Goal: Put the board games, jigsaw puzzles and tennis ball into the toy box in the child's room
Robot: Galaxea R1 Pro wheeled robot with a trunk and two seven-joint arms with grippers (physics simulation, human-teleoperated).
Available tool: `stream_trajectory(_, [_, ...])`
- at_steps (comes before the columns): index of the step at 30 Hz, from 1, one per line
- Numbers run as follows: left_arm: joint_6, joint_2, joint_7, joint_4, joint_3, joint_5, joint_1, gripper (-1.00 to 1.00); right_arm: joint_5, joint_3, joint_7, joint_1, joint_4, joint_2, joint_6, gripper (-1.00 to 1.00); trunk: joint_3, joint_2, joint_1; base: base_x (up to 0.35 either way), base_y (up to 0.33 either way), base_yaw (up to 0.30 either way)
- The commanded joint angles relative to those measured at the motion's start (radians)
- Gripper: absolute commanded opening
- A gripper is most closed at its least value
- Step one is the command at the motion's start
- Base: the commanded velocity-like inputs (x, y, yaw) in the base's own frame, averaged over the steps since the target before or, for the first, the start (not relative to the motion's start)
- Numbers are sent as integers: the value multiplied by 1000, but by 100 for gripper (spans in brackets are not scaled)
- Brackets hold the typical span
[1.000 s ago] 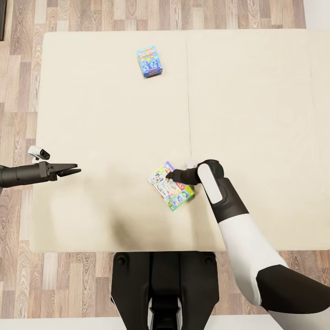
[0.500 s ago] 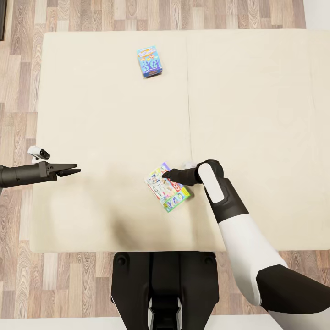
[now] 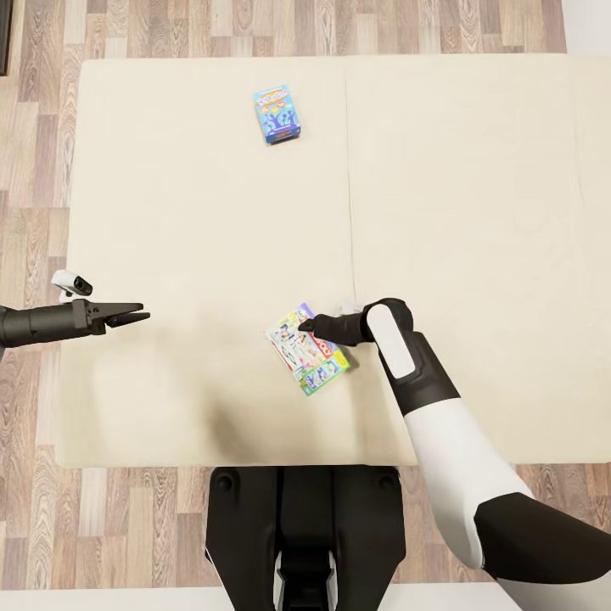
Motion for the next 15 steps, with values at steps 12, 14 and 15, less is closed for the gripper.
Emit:
stream_trajectory(12, [11,0,-4,0,-1,0,0,100,-10,2,-9,4,-4,0,2,100,-1,-2,1,0,0,0])
stream_trajectory(14, [11,0,-4,0,0,0,0,100,-10,2,-9,5,-6,0,2,100,-1,-2,1,0,0,0])
stream_trajectory(15, [11,0,-4,0,0,0,0,100,-10,2,-9,5,-8,0,2,100,-1,-2,1,0,0,0])
